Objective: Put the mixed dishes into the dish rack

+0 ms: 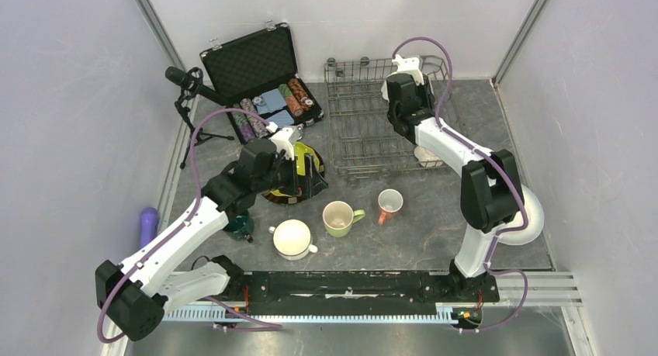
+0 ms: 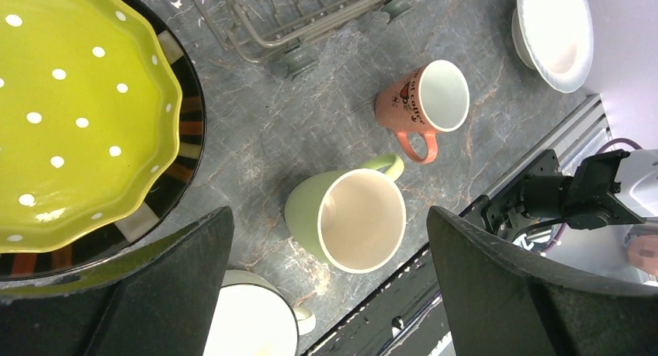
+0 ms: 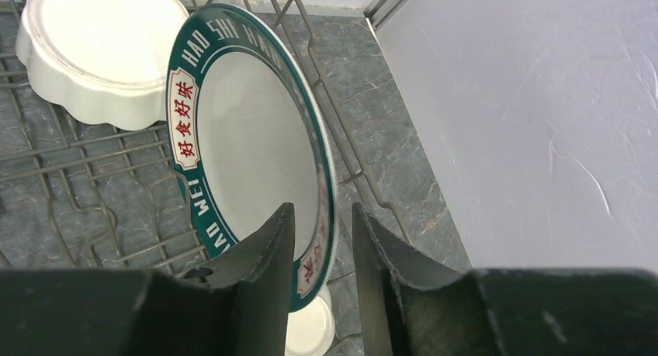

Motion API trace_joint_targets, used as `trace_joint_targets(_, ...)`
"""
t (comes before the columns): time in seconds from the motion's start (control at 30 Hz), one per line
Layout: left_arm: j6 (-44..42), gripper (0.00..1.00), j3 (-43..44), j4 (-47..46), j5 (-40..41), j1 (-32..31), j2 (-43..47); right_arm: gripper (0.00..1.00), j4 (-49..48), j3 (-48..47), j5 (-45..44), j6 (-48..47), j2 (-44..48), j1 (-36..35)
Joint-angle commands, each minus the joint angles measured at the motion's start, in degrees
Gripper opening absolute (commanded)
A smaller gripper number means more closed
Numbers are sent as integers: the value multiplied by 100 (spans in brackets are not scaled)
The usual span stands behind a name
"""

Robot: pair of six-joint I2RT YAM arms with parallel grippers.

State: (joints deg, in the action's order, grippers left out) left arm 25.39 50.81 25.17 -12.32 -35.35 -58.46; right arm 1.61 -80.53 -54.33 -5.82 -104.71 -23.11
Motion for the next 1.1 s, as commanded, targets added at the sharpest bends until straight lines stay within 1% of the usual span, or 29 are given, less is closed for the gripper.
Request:
trace_joint_targets(0.0, -139, 100, -35, -197, 43, 35, 81, 46, 287, -483, 157, 359, -154, 90)
trace_joint_targets(0.13, -130, 100, -36, -188, 27, 37, 97, 74, 531, -526, 491, 554, -50, 210)
trace_joint_targets(0.27, -126, 100, -52, -188, 21, 37, 94, 97, 738, -534, 871, 580, 264, 250)
trace_joint_targets(0.4, -114, 100, -45, -179, -23, 37, 79, 98, 921, -420, 1758, 876, 795, 379)
trace_joint_targets(0.5, -122, 100, -36, -170, -24, 37, 93, 98, 1033, -163, 2135, 1042, 1271, 476)
trace_joint_targets(0.63, -139, 100, -2, -148, -3, 46, 115, 98, 1198, 523, 2132, 1240, 2069, 600)
trace_joint_targets(0.7, -149, 100, 8, -144, -8, 50, 132, 98, 1211, 1058, 2137, 1393, 2619, 725)
trace_joint_targets(0.9, -97, 100, 29, -170, -157, 55, 110, 98, 1251, 2499, 2669, 2042, 4133, 1375)
trace_joint_targets(1.07, -63, 100, -30, -155, -5, 50, 143, 98, 1575, 3280, 2714, 2534, 5092, 1764)
